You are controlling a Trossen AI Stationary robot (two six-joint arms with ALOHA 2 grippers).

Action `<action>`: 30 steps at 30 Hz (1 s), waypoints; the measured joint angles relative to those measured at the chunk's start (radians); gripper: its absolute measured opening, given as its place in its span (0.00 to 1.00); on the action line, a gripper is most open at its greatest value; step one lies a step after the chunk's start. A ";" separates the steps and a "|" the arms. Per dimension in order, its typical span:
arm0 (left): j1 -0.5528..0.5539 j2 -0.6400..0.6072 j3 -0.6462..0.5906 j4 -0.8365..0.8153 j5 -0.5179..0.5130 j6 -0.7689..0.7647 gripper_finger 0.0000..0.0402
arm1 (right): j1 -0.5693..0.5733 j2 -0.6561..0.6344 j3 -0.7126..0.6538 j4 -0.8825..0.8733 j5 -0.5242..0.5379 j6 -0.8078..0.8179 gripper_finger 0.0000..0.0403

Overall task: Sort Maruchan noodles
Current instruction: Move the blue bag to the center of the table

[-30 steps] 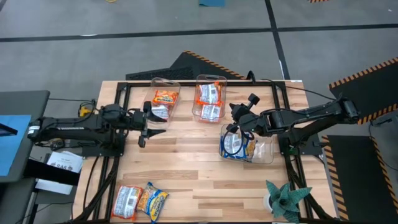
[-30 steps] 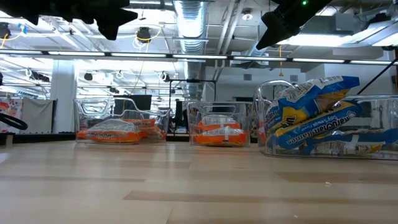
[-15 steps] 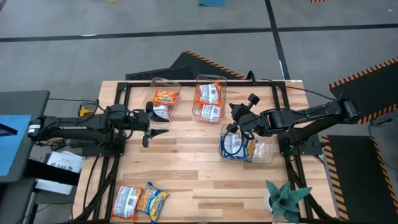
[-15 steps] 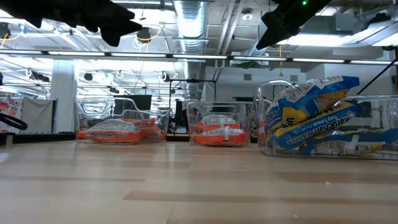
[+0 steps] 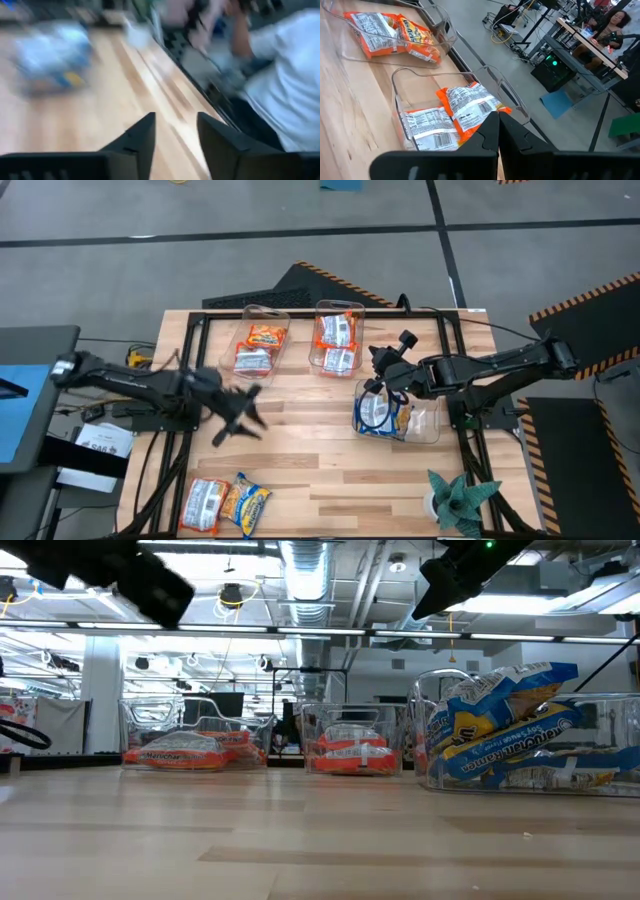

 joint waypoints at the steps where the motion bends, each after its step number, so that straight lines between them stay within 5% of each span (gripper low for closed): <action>1: -0.047 0.029 0.000 -0.016 -0.009 -0.005 0.29 | -0.002 0.000 0.000 0.000 0.000 0.000 0.05; 6: -0.291 0.197 0.000 -0.031 -0.049 -0.158 0.04 | -0.010 0.000 0.000 0.000 -0.001 0.003 0.05; 12: -0.528 0.384 0.026 0.009 -0.241 -0.485 0.00 | -0.033 0.000 0.000 0.008 -0.069 -0.017 0.05; 17: -0.652 0.520 0.120 0.014 -0.325 -0.605 0.00 | -0.069 0.000 0.000 0.008 -0.107 -0.042 0.05; 25: -0.721 0.739 0.213 0.047 -0.163 -0.900 0.00 | -0.122 0.000 0.000 0.007 -0.108 -0.045 0.05; 30: -0.704 0.836 0.217 0.121 -0.142 -0.841 0.00 | -0.130 0.000 0.000 0.007 -0.108 -0.045 0.05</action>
